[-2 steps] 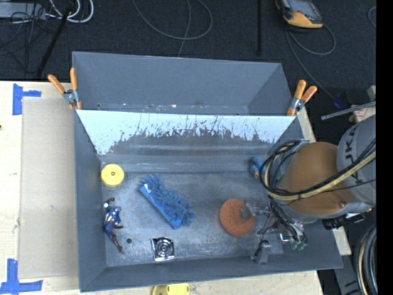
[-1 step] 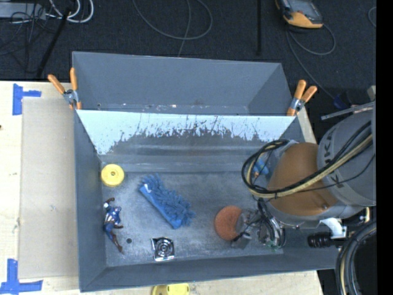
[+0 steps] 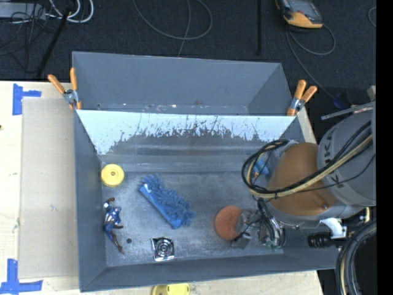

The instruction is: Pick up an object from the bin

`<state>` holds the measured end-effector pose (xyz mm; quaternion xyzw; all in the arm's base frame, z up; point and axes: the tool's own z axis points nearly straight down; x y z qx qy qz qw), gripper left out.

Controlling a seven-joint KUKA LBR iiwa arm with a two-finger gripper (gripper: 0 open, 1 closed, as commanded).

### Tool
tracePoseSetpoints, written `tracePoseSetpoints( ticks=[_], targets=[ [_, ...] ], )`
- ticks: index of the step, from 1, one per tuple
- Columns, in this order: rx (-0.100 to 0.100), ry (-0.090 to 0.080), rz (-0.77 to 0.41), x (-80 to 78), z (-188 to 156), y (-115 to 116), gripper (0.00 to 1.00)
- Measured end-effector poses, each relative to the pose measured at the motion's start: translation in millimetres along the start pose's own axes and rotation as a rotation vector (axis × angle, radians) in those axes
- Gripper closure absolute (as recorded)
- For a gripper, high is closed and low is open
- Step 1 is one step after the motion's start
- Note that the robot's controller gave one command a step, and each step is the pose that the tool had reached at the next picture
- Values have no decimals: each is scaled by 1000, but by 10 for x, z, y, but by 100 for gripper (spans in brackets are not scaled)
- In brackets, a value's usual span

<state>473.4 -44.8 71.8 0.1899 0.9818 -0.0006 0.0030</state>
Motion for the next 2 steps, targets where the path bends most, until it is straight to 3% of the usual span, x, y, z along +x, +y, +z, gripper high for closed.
tracePoseSetpoints(
  ticks=[2],
  targets=[
    [2, 12, -1, 30, -238, -7, 100]
  ],
)
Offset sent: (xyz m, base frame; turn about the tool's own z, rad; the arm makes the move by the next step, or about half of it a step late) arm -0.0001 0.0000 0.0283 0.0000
